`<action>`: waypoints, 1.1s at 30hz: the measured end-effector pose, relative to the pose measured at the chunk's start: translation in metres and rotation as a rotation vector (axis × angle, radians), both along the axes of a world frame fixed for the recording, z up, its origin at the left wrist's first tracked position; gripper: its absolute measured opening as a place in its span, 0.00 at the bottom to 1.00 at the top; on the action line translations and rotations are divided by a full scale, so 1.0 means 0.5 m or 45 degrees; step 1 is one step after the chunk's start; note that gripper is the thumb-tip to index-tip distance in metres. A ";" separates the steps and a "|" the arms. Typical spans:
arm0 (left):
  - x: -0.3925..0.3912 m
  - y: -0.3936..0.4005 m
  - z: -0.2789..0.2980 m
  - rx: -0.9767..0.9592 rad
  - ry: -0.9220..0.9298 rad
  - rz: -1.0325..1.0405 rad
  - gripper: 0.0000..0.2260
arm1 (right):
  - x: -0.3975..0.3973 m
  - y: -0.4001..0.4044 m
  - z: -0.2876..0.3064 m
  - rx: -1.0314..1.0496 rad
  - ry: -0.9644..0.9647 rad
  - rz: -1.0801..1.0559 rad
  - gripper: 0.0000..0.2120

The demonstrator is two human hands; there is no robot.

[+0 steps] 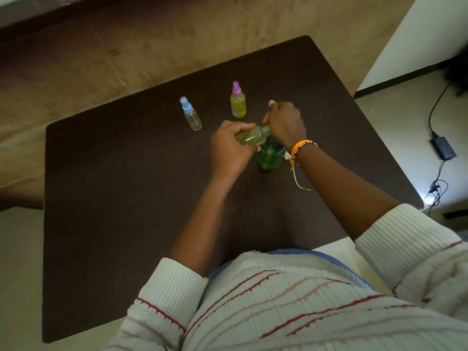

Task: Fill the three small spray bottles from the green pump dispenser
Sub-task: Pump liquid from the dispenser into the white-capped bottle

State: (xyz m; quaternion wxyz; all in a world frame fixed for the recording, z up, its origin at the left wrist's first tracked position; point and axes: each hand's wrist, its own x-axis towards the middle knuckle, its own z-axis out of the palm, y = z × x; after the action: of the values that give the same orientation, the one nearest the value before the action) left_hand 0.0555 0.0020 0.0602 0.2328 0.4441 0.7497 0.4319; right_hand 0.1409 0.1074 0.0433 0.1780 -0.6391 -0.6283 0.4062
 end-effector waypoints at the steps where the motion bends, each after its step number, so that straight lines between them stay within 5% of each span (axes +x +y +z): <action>1: 0.000 -0.001 0.002 0.006 -0.003 -0.002 0.22 | 0.000 0.004 -0.001 -0.027 -0.005 0.027 0.23; 7: -0.004 -0.004 0.011 0.026 -0.005 -0.019 0.21 | 0.004 0.024 0.006 -0.345 0.175 0.201 0.25; 18: 0.004 0.000 -0.013 -0.033 -0.080 -0.004 0.19 | -0.001 0.008 -0.012 -0.081 0.043 0.019 0.22; 27: -0.002 -0.002 -0.008 -0.023 -0.106 -0.016 0.18 | -0.005 0.017 0.006 -0.291 0.081 0.126 0.21; 33: 0.001 0.000 -0.010 -0.072 -0.154 -0.015 0.17 | -0.002 0.011 -0.006 -0.158 0.048 0.017 0.21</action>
State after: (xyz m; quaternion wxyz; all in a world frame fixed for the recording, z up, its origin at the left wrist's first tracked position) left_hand 0.0561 0.0020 0.0553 0.2926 0.4148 0.7437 0.4351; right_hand 0.1398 0.1127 0.0403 0.1471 -0.6370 -0.6028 0.4575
